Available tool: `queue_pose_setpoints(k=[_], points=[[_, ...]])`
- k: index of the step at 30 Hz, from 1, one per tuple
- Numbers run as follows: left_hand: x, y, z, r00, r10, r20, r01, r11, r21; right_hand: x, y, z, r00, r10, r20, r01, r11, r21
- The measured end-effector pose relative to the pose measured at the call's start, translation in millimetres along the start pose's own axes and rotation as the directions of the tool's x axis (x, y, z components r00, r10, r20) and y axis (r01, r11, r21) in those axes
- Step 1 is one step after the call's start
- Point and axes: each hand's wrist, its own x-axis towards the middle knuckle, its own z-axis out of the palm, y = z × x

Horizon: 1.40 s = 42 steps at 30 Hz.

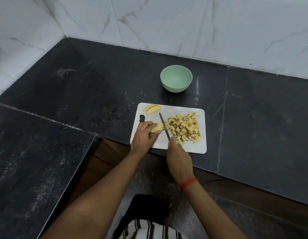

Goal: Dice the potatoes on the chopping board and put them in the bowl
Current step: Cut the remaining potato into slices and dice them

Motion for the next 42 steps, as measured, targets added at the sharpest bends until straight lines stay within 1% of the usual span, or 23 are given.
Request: queue_pose_setpoints(k=[4,9,14,18,21,26,31,33,35,37,42], points=[[0,2,-3,1.0,0.02,0.011,-0.02,1.0,-0.015,24,-10,14,0.998,-0.006,0.057,0.006,1.0,0.002],[1,2,-3,1.0,0.018,0.013,-0.017,1.0,-0.016,26,-11,21,0.999,0.009,0.035,-0.009,1.0,-0.001],[2,3,-5,1.0,0.021,0.019,-0.02,1.0,-0.014,29,-9,21,0.998,0.009,0.056,-0.01,1.0,0.01],[2,5,-5,0.999,0.012,0.031,-0.012,1.0,-0.008,29,-14,15,0.997,0.011,0.071,-0.009,1.0,-0.03],[1,5,-6,0.999,0.021,0.031,-0.021,1.0,0.007,18,-17,7,0.995,-0.002,0.102,0.009,0.998,-0.069],[3,7,-7,0.999,-0.012,0.045,0.011,1.0,0.004,-32,-1,8,0.996,0.0,0.09,0.016,0.985,-0.173],[2,2,-12,0.998,-0.015,0.061,0.017,0.999,-0.042,-52,12,1,0.994,0.057,0.093,-0.034,0.974,-0.224],[-1,-2,-16,0.999,0.003,0.052,0.0,0.998,-0.057,-49,10,-2,0.995,0.075,0.069,-0.06,0.977,-0.204],[-2,-2,-19,0.999,-0.011,0.044,0.015,0.995,-0.094,-42,7,-2,0.997,0.08,0.016,-0.077,0.986,-0.149],[-2,-1,-20,0.999,-0.023,0.04,0.028,0.993,-0.118,-33,2,3,0.998,0.057,-0.034,-0.061,0.991,-0.122],[-3,-5,-23,0.996,0.024,0.084,-0.013,0.991,-0.131,-14,-12,17,0.999,0.034,0.01,-0.033,0.997,-0.066]])
